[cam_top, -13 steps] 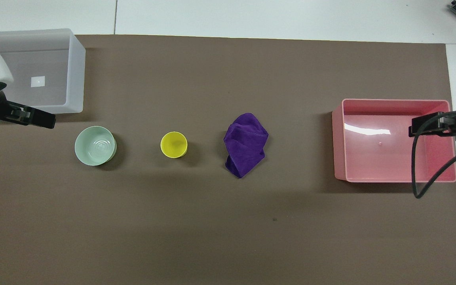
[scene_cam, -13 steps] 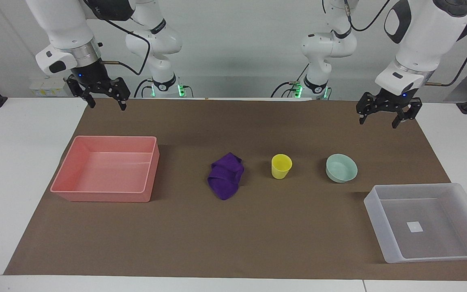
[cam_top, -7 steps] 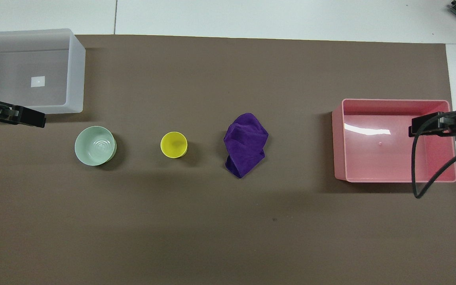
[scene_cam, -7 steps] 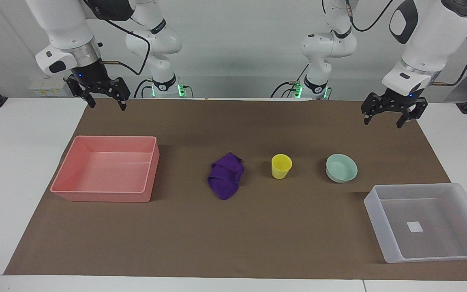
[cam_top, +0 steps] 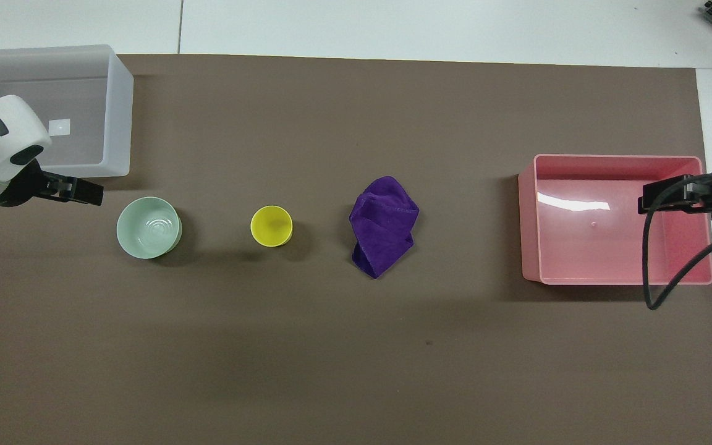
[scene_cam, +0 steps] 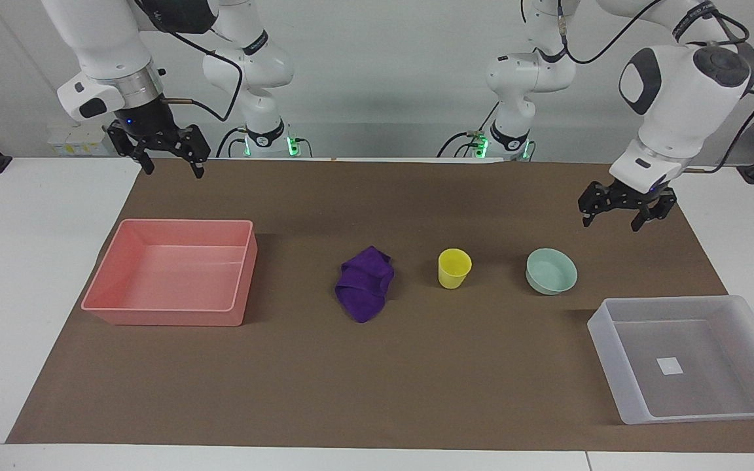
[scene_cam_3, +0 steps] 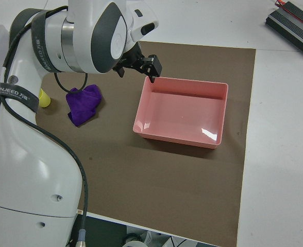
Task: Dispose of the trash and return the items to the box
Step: 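Reach the left gripper down and grasp the rim of the green bowl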
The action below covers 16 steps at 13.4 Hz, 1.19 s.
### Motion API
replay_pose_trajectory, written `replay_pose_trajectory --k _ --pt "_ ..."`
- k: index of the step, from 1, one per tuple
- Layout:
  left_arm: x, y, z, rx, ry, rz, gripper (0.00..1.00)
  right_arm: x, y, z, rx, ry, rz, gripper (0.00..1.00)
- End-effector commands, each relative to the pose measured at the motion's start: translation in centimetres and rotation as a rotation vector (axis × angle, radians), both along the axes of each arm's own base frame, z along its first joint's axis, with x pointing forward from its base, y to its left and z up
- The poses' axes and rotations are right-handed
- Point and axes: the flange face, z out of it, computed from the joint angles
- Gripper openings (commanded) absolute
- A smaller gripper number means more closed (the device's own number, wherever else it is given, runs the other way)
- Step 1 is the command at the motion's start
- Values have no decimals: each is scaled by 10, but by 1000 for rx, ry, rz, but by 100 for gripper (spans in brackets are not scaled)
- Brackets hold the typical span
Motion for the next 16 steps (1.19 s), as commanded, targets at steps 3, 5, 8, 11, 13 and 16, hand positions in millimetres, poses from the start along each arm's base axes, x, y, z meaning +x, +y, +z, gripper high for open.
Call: replay_pose_trajectory --k 3,5,8,11,13,16 --pt "-11 7 -72 -35 -28 71 100 -1 -4 2 6 11 24 100" --pt "-13 7 -94 -38 -40 88 100 -2 3 1 5 16 36 100" --pt "-13 10 -122 -48 -38 98 100 -5 -1 0 6 33 33 100" --pt "-6 14 -154 -51 -43 107 100 -8 4 -8 24 13 37 100" --pt "-5 14 -168 -51 -37 106 100 -8 5 -14 34 -14 34 100" --pt "-3 13 -194 -53 -32 106 100 -1 20 -23 34 -38 54 100"
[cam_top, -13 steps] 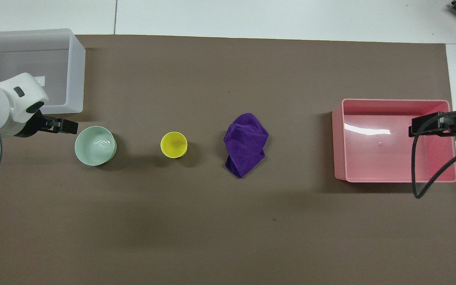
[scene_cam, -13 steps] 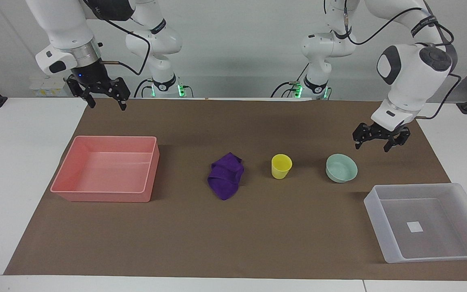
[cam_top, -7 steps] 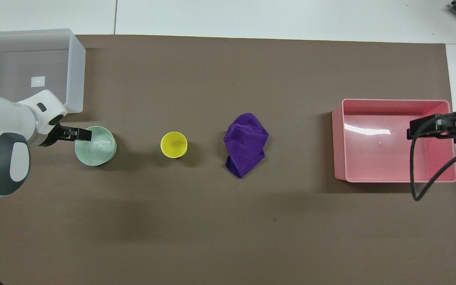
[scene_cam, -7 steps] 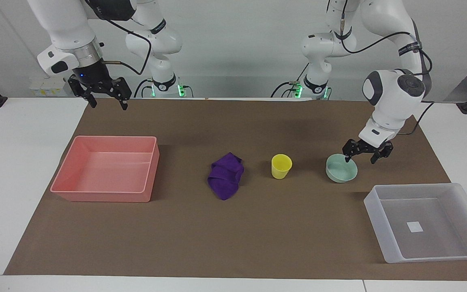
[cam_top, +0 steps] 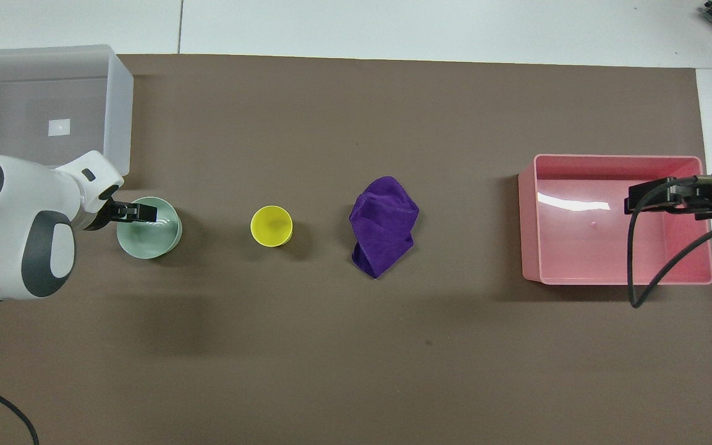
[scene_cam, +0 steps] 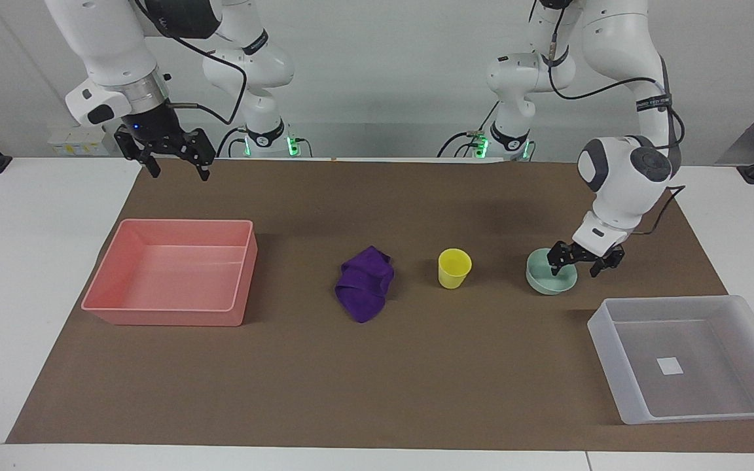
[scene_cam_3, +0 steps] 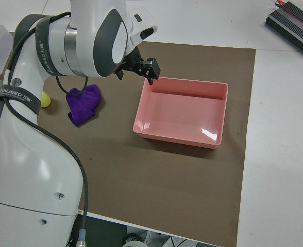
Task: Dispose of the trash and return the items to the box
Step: 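Reach the left gripper down and grasp the rim of the green bowl, then lift the bowl into the white bin while the right gripper reaches the cloth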
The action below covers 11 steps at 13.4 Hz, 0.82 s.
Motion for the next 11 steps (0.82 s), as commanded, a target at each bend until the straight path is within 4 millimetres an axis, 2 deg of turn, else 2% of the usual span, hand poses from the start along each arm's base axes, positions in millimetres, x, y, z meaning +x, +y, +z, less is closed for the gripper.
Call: replay_pose_trajectory --k 1,2,3,6,8,10,11 --pt "-2 3 -17 -10 -14 15 100 0 24 -11 20 -31 50 100" --pt "-2 3 -16 -10 -11 15 80 5 31 -16 22 -32 33 100" --pt "-2 3 -16 -11 -7 17 1 8 44 -20 24 -41 14 100" --pt "-1 0 -14 -17 -9 16 0 21 89 -41 27 -49 -13 100" --pt "-1 -1 -8 -17 -4 16 0 32 123 -66 30 -54 -15 100" --pt "2 0 10 -16 -4 13 0 52 168 -115 33 -64 0 100" --pt "5 0 23 -16 -10 12 0 54 179 -126 35 -68 3 100"
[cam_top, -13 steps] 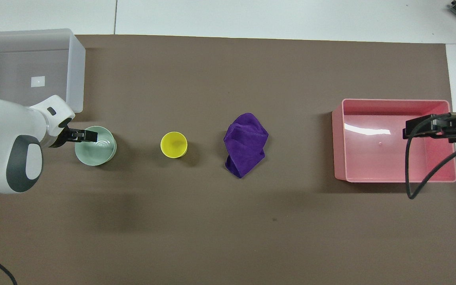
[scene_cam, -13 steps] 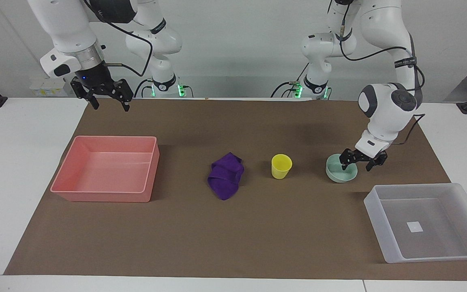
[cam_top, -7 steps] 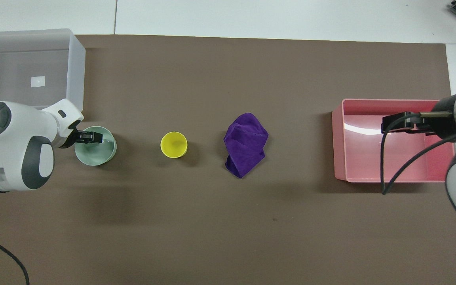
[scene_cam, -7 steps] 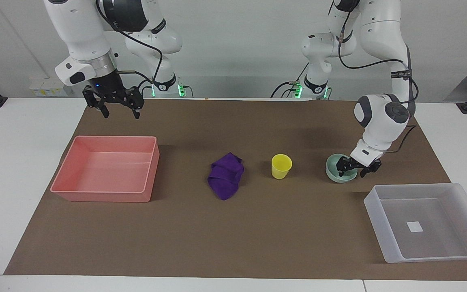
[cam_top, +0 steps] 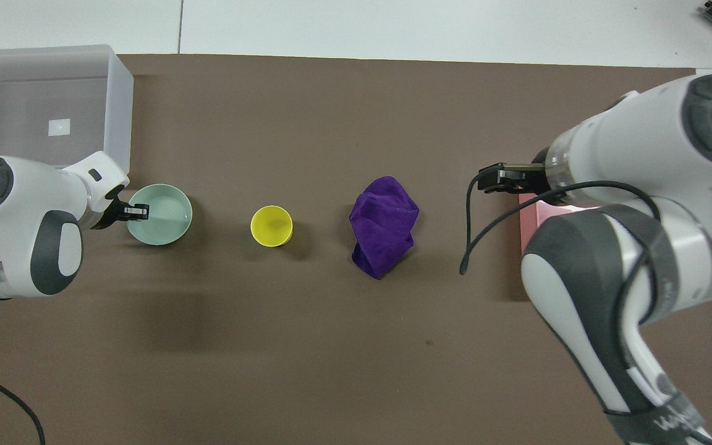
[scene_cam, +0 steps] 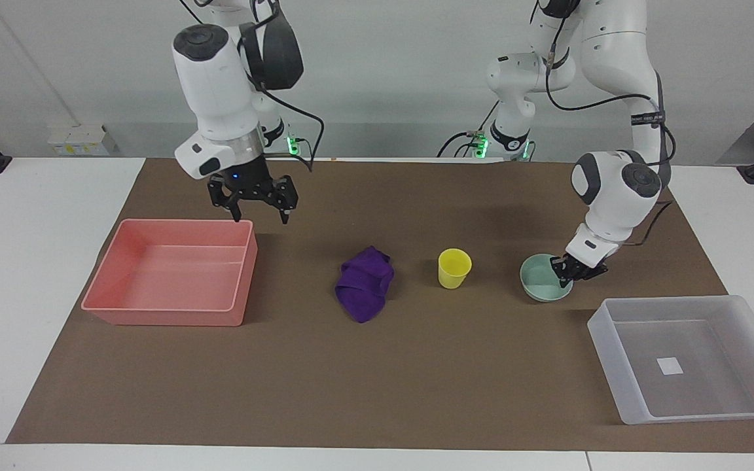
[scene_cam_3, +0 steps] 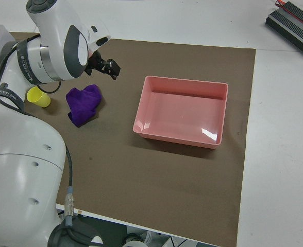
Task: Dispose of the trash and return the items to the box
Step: 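Lift the bowl into the white bin while the right gripper reaches the cloth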
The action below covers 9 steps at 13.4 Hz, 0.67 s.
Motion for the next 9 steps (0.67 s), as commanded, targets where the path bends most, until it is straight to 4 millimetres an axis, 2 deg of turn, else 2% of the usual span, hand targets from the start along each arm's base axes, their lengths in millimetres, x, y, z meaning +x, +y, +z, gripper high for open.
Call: replay_pose_trajectory --k 1,2,3,6,7,9 --pt "3 3 37 -9 -2 9 0 13 27 -37 9 6 -2 100" --pt "7 3 52 -7 -11 4 0 13 36 -46 11 5 9 100" --pt "10 4 62 -8 -10 5 0 9 54 -57 20 -1 18 100" --pt "32 9 99 -13 -23 12 0 -6 92 -103 39 -31 9 100" --pt "41 10 106 -15 -42 16 0 -8 103 -117 40 -35 24 100" --pt "53 26 112 -15 -72 40 0 -12 127 -139 43 -41 57 100"
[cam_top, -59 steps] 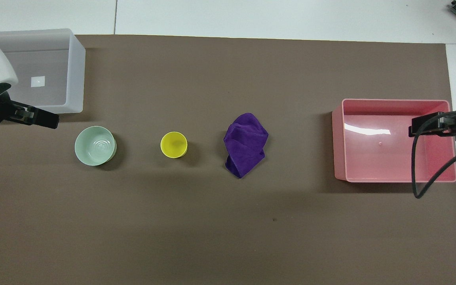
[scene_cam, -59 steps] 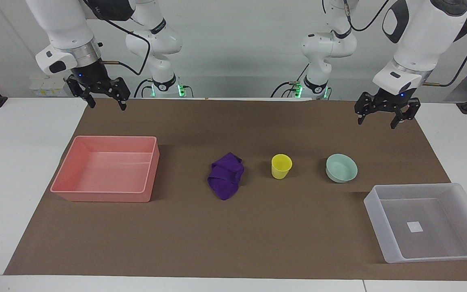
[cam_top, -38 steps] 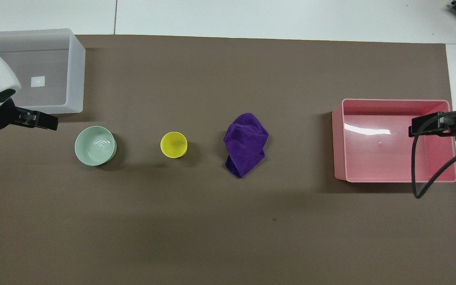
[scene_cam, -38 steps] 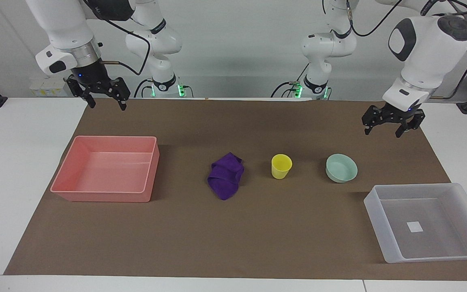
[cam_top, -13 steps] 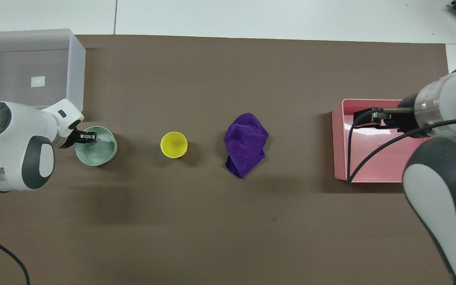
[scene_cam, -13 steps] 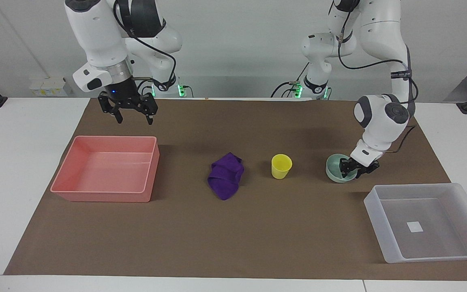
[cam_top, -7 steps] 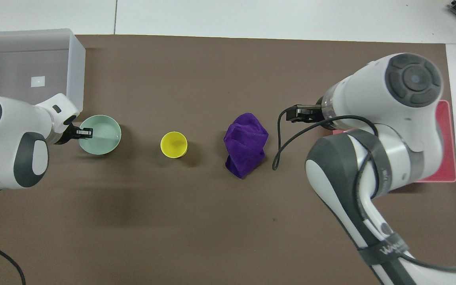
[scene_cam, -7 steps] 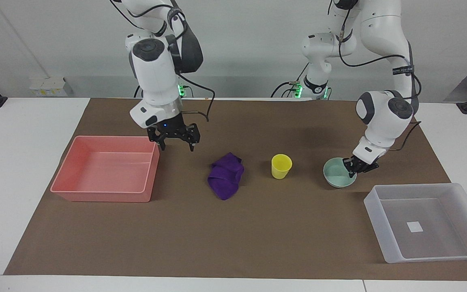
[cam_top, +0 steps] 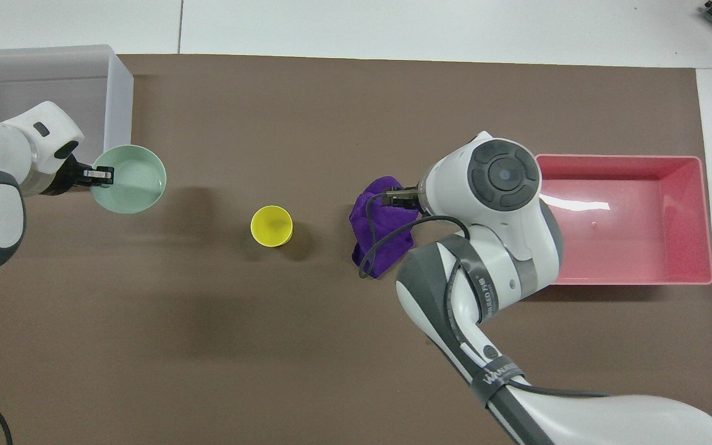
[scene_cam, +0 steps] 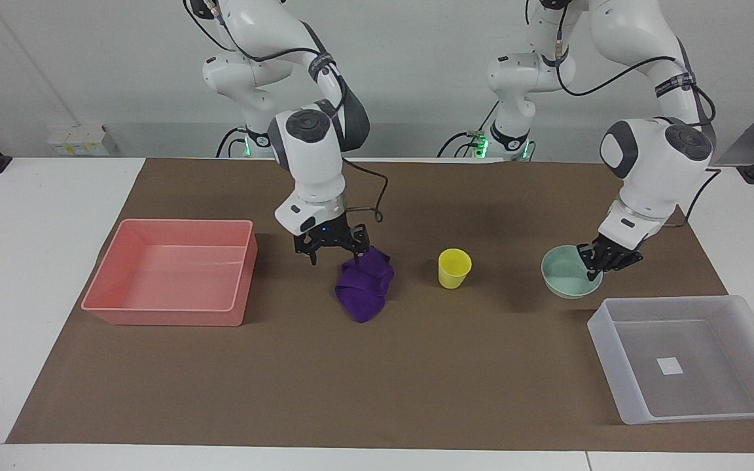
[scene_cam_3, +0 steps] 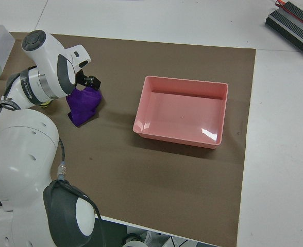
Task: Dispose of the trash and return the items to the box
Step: 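Lift the bowl into the white bin while the right gripper reaches the cloth, then grasp the purple cloth with the right gripper while the left releases the bowl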
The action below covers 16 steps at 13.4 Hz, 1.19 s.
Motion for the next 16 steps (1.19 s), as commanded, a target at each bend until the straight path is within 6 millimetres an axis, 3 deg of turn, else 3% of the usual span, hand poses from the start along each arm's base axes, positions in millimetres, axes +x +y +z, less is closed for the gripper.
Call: replay_pose_trajectory --k 1,5,8,11,13,14,15,16 --pt "28 20 10 -14 -20 31 0 -2 18 -28 19 -13 8 100" --pt "78 66 15 -19 -38 90 0 -7 48 -69 24 -24 37 100" --pt "121 96 15 -29 -55 124 0 -8 50 -82 16 -25 59 100" --pt "143 126 -12 -30 -59 160 0 -12 47 -98 -8 -16 112 100" --pt "147 153 -30 -29 -70 197 0 -18 41 -109 -20 -5 134 100" --pt "149 157 -39 -28 -79 205 0 -17 39 -109 -22 -3 137 88" --pt "150 158 -42 -29 -84 206 0 -18 39 -110 -22 0 135 50" --pt "150 159 -43 -29 -84 207 0 -18 37 -110 -25 6 128 5"
